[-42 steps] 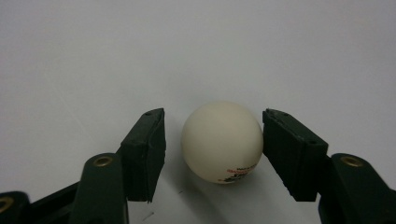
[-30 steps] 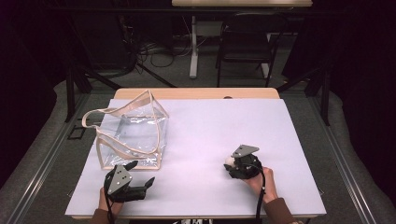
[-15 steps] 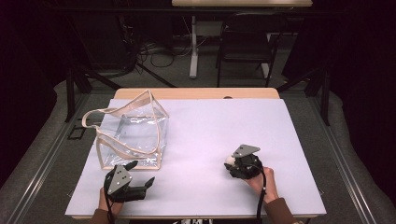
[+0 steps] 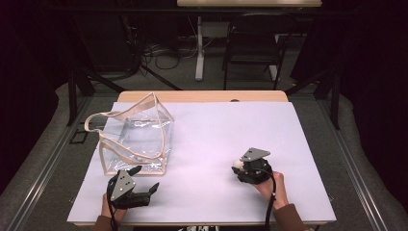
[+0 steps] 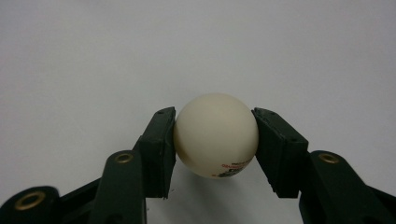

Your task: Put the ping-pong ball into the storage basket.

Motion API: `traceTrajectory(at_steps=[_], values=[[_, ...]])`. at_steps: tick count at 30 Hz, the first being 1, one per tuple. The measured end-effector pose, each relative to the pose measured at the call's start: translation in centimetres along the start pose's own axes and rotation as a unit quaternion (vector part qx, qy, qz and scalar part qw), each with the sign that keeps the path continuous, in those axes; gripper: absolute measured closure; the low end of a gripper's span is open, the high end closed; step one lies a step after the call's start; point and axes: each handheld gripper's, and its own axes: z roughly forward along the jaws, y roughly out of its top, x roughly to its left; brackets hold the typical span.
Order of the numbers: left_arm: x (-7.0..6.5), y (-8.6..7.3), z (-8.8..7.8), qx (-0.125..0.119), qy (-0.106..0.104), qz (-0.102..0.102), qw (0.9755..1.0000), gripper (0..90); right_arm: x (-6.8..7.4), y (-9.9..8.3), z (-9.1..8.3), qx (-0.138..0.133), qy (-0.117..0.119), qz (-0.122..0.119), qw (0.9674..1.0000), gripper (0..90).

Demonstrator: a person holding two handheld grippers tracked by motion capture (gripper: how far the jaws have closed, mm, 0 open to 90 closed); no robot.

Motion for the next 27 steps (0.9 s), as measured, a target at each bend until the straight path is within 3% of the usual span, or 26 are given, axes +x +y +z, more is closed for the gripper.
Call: traceTrajectory(at_steps=[7, 27], values=[[0.0, 0.0, 0.0, 0.000, -0.001, 0.000, 1.0000, 16.1, 0.1, 0.4, -0.5, -0.010, 0.002, -0.011, 0.9999, 50.7], [0.0, 0.0, 0.1, 0.001, -0.002, 0.000, 1.0000, 16.1, 0.0, 1.1, -1.8, -0.027, 0.000, -0.013, 0.9996, 50.8]])
